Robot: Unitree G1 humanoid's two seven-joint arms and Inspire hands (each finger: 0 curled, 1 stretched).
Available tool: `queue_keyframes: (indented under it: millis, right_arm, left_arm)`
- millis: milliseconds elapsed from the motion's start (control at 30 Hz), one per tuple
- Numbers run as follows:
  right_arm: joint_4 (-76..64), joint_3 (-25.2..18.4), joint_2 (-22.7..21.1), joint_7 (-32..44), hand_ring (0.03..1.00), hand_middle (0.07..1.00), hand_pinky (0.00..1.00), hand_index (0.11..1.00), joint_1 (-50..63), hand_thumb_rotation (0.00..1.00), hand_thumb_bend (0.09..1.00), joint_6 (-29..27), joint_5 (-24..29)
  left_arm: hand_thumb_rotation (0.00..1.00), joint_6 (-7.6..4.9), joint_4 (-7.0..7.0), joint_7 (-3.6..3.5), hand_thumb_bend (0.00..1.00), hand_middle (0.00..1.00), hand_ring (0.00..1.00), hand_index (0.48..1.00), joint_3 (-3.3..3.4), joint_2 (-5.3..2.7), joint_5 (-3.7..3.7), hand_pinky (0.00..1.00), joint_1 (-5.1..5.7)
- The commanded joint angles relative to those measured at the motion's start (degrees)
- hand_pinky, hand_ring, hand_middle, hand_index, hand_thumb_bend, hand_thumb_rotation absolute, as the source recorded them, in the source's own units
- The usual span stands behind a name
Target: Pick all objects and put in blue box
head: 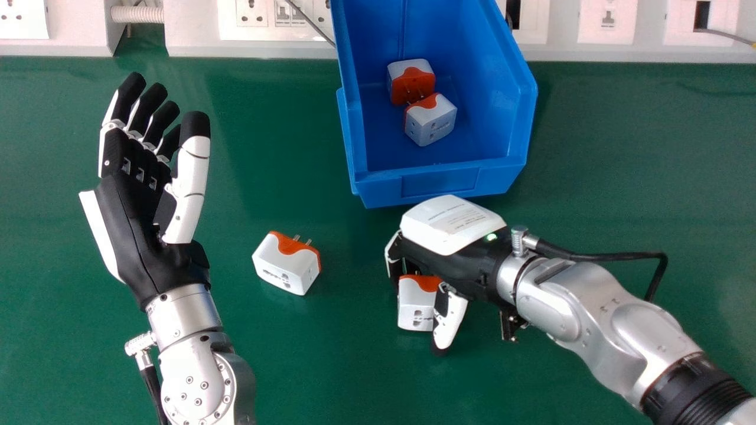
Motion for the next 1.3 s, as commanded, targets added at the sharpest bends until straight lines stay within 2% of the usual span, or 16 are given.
queue_keyframes:
  millis: [0,133,300,433,600,667,867,967,1133,1267]
  right_arm:
    - [-4.4,-2.9,-1.3,0.0,0.237,0.475,0.16,0.504,-1.7,0.0,0.546,-1.2,2.2]
    - [-11.5,-6.6,-3.0,3.7,0.277,0.478,0.2,0.521,-1.4,0.0,0.531,0.3,4.5]
    - [-21.1,-12.7,-4.3,9.5,0.322,0.484,0.24,0.522,-2.0,0.0,0.518,5.0,8.8]
    - [-23.9,-15.9,-5.1,10.1,0.348,0.49,0.26,0.513,-3.9,0.0,0.514,6.4,9.6]
    - [-17.0,-17.9,-4.6,3.5,0.369,0.495,0.28,0.506,-8.8,0.0,0.511,5.1,8.5]
    - [-11.1,-17.2,-3.9,-0.1,0.384,0.5,0.29,0.51,-11.7,0.0,0.508,4.2,7.6]
    - [8.5,-12.9,-1.5,-8.7,0.402,0.506,0.31,0.506,-21.9,0.0,0.506,1.7,3.6]
    - [16.4,-11.1,-0.2,-13.0,0.413,0.503,0.33,0.499,-25.6,0.0,0.506,0.1,2.5]
    - [31.2,-5.4,3.2,-27.5,0.424,0.503,0.35,0.496,-30.9,0.0,0.505,-1.7,-3.0]
    - [38.4,-1.7,5.0,-35.0,0.435,0.504,0.36,0.495,-33.2,0.0,0.504,-2.7,-5.5]
  left_arm:
    - [0.41,-0.89,-0.71,0.12,0.71,0.81,0.79,0.811,-0.37,0.07,0.58,0.77,-0.54]
    - [0.41,-1.36,-0.49,-0.31,0.71,0.81,0.79,0.812,-0.38,0.07,0.22,0.77,-0.42]
    - [0.41,-2.07,0.27,-0.61,0.71,0.81,0.79,0.812,-0.25,0.44,0.39,0.77,-0.44]
    - [0.4,-2.39,1.11,-0.08,0.71,0.81,0.79,0.812,-0.14,0.69,1.1,0.77,-0.79]
    - [0.4,-2.05,1.48,0.91,0.7,0.81,0.79,0.811,-0.11,0.8,1.96,0.77,-1.18]
    - [0.4,-2.03,1.49,1.13,0.7,0.81,0.79,0.811,-0.17,0.88,2.09,0.77,-1.19]
    - [0.4,-2.29,1.69,0.92,0.7,0.81,0.79,0.811,-0.28,1.08,1.92,0.76,-1.33]
    - [0.4,-2.31,1.9,1.03,0.7,0.81,0.79,0.811,-0.21,1.18,1.92,0.77,-1.55]
    - [0.4,-2.36,2.45,1.64,0.7,0.81,0.79,0.811,-0.11,1.17,2.34,0.77,-2.01]
    - [0.4,-2.74,2.3,1.2,0.7,0.81,0.79,0.811,-0.13,1.23,1.98,0.77,-1.8]
